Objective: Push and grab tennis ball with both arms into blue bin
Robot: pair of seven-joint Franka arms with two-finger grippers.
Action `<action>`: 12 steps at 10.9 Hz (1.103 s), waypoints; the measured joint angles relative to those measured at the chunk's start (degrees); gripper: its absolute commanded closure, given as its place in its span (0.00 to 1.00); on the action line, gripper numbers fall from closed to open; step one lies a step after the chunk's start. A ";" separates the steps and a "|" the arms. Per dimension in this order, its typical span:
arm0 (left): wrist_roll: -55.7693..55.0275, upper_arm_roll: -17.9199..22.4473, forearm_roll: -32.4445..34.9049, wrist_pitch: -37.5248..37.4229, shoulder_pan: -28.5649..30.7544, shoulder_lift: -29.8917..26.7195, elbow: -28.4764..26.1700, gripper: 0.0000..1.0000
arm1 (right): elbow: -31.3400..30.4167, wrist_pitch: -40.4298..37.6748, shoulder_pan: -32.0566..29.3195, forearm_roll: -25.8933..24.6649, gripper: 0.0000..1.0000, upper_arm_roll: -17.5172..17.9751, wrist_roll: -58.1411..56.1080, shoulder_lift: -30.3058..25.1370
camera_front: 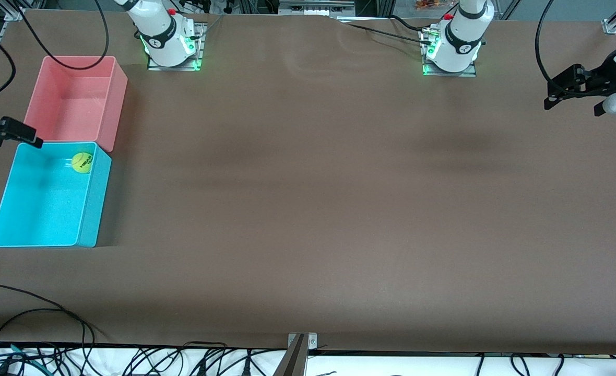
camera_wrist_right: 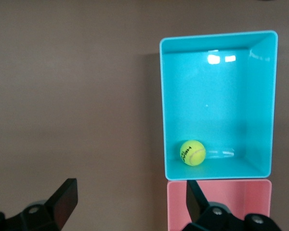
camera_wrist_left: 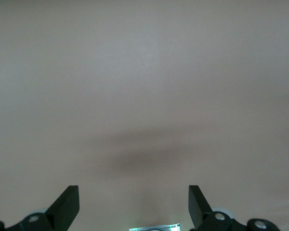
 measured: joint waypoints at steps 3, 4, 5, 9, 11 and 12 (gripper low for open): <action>0.00 0.06 0.00 0.00 0.08 0.01 0.01 0.00 | -2.87 0.29 2.74 -0.02 0.00 1.40 4.51 -5.26; 0.00 0.05 0.01 -0.02 0.04 0.16 0.01 0.00 | -2.34 -2.69 3.31 -0.14 0.00 1.51 4.85 -5.92; 0.00 -0.02 0.01 -0.01 0.00 0.53 0.00 0.00 | -0.72 -6.18 3.54 -0.30 0.00 1.51 4.93 -5.92; 0.00 0.09 -0.08 0.72 1.25 1.49 -0.48 0.00 | 3.17 -8.79 3.63 -0.32 0.00 2.31 5.01 -4.61; 0.00 0.02 -0.08 1.29 1.29 1.46 -0.93 0.00 | 3.25 -8.79 3.64 -0.42 0.00 2.51 5.40 -3.78; 0.00 -0.05 -0.08 2.66 1.29 1.03 -1.97 0.00 | 3.36 -8.78 3.64 -0.77 0.00 2.50 5.45 -3.67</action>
